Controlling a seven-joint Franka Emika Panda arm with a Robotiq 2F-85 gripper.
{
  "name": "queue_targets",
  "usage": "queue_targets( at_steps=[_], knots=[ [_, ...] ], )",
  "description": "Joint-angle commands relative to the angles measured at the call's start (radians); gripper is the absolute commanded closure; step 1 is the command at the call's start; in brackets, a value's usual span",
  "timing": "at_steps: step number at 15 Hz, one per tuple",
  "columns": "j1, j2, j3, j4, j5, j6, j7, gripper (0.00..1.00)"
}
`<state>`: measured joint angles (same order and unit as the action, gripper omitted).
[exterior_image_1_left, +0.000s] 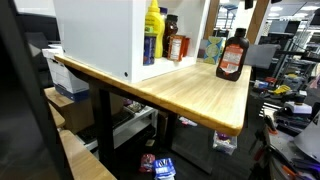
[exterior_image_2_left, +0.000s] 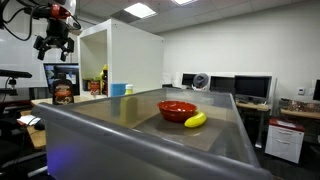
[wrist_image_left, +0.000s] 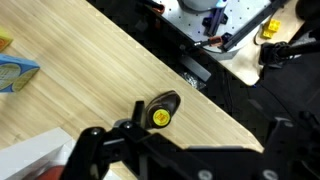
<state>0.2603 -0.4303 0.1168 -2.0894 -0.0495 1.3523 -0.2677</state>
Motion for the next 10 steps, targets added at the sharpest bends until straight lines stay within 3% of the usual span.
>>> queue_targets(
  at_steps=[1,10],
  knots=[
    [-0.02,-0.127,-0.022,-0.131,0.11,0.133,0.044,0.0],
    [-0.039,-0.275,-0.04,-0.364,0.297,0.515,0.107,0.0]
  ],
)
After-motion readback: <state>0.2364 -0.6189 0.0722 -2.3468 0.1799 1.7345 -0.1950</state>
